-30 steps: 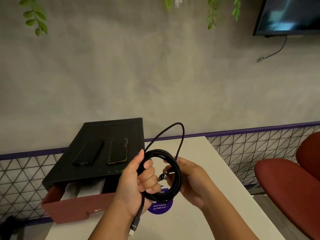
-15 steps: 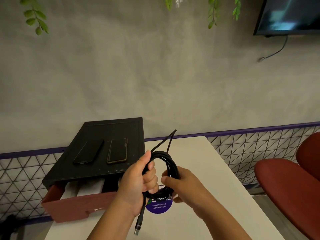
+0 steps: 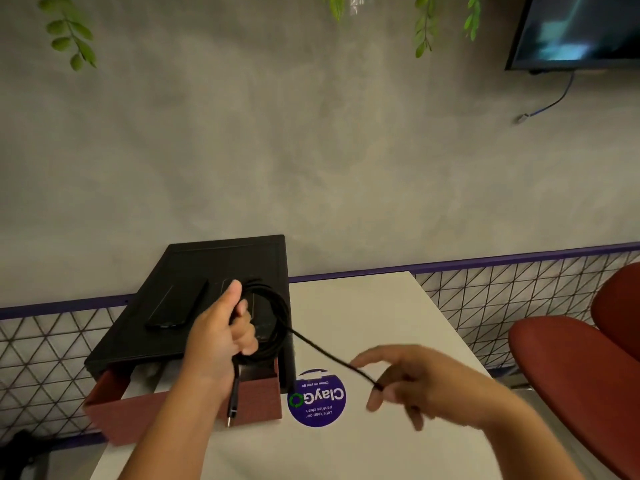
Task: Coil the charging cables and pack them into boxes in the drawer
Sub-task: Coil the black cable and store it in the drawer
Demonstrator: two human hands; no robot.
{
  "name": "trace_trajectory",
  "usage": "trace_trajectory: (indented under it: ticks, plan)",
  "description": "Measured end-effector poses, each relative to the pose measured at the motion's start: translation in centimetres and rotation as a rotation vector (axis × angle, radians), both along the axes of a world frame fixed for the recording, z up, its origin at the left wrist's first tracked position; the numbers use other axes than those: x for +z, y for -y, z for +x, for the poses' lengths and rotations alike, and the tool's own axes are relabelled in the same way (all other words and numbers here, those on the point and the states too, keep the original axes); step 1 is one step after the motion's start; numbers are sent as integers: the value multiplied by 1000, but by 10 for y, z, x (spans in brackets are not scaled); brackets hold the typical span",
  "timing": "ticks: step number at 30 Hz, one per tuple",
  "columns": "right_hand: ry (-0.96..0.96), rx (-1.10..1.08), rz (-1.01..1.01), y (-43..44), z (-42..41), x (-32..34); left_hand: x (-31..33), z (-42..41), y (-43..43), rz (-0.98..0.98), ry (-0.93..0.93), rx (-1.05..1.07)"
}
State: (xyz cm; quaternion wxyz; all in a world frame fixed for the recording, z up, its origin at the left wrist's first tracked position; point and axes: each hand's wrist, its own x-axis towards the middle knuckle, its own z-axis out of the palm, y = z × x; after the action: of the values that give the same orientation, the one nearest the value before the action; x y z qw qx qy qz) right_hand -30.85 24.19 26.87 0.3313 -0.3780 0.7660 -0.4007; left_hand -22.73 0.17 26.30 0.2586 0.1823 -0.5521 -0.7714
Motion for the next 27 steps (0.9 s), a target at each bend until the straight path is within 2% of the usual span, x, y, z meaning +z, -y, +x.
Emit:
trace_trajectory:
  ticks: [2,4,7,9,11,12,13,16,17,19,22,27]
  plan:
    - [-8,-70,-57,-13,-14,-1,0,5,3,16,3,-16]
    - [-106,-119,-16,-20,-23,-1,1,6,0,45,-16,-54]
    - [-553,-236,258,-12,-31,-3,7,5,-10,149,-80,-118]
    - [-868,-446,393,-1,-29,-9,11,5,-18,223,-125,-171]
    - [-891,-583,362,12,-25,-16,14,4,-27,284,-156,-216]
    - [-797,-589,318,17,-22,-19,15,4,-32,310,-169,-232]
    - [-607,-592,201,22,-20,-23,15,3,-37,335,-182,-243]
    - [309,-470,-330,39,1,-24,15,3,-49,399,-247,-255]
    - [529,-409,-449,43,7,-24,15,3,-52,409,-265,-254]
    - [835,-336,-614,52,19,-25,15,2,-55,405,-290,-245]
    - [1119,-393,-789,63,28,-23,12,3,-55,347,-294,-221]
    - [1225,-582,-889,71,38,-10,5,4,-54,196,-283,-268]
